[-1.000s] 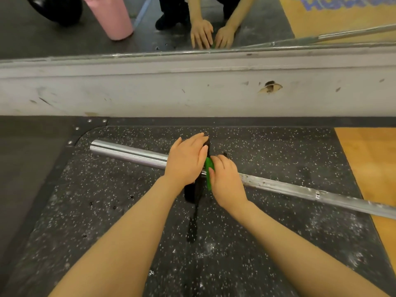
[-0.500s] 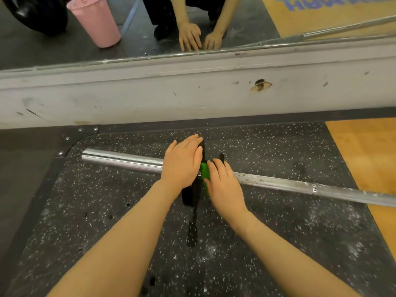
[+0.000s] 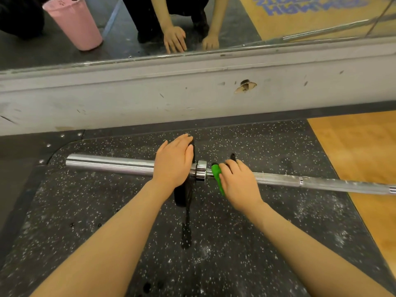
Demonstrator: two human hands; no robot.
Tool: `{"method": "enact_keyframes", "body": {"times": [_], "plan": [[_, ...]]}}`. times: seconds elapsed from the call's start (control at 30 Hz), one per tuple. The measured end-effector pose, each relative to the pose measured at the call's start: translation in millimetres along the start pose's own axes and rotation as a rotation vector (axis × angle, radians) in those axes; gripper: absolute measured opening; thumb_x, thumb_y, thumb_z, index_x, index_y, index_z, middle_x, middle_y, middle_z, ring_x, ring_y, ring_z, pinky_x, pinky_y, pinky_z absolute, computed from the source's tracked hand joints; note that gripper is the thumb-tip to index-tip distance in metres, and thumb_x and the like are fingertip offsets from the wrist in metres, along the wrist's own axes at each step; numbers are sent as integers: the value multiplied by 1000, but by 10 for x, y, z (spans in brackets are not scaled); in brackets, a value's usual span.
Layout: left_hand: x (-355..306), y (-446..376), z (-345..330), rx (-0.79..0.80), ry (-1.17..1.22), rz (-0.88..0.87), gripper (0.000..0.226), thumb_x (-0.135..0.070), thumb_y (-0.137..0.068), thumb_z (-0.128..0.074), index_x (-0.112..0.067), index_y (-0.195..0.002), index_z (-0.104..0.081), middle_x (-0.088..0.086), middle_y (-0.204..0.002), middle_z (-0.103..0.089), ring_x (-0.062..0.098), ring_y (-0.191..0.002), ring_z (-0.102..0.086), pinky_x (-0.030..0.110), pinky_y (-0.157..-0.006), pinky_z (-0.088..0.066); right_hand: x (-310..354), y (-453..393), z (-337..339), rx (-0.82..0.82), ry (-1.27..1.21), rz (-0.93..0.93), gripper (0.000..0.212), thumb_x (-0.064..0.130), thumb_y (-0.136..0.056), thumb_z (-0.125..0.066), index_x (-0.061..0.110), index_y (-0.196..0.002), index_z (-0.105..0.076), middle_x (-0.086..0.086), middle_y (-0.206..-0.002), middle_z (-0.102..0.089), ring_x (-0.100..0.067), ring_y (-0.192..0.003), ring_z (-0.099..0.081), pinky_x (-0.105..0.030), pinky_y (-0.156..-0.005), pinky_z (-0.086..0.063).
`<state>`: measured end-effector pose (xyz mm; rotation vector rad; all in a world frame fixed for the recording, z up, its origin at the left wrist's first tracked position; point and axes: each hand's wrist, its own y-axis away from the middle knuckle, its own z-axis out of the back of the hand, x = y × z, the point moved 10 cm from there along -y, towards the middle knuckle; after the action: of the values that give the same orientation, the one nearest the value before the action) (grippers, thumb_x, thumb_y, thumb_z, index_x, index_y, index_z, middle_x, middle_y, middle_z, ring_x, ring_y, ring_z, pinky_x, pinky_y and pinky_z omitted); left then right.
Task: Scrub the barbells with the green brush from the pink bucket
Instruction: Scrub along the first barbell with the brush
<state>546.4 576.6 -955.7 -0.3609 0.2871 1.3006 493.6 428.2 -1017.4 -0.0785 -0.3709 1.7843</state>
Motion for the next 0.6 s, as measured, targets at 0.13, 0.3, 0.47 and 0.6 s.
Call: {"method": "enact_keyframes", "body": {"times": [0.13, 0.3, 0.47, 0.6], "plan": [[5, 5, -4, -3, -15, -4, 41, -26, -103, -32, -17, -140, -47, 0, -146, -45, 14, -135, -39, 39, -116, -19, 126, -51, -97, 9, -14, -3, 29, 25, -93, -58, 10, -117, -63, -8, -102, -63, -30, -88, -57, -41, -81, -48], [8, 30, -8, 8, -2, -13, 44, -29, -103, -26, -17, -141, -46, 0, -147, -44, 14, -136, -38, 39, -117, -20, -129, 48, -29, 12, 12, 3, 35, 31, -98, -37, 9, -96, -64, -6, -89, -62, -27, -73, -53, -37, -66, -48], [-15, 42, 3, 0, 25, -6, 49, -31, -100, -24, -15, -139, -48, 1, -146, -45, 16, -135, -39, 39, -116, -20, -477, 194, 97, -12, 42, -41, 38, 30, -97, -35, 7, -89, -64, -9, -86, -62, -30, -72, -54, -38, -64, -48], [-23, 39, 12, -7, 23, -3, 46, -29, -101, -27, -14, -139, -48, 3, -146, -46, 18, -134, -41, 40, -116, -21, -370, 125, 72, -11, 1, -83, 37, 28, -98, -34, 8, -88, -64, -9, -86, -62, -30, -73, -52, -38, -65, -48]]}}
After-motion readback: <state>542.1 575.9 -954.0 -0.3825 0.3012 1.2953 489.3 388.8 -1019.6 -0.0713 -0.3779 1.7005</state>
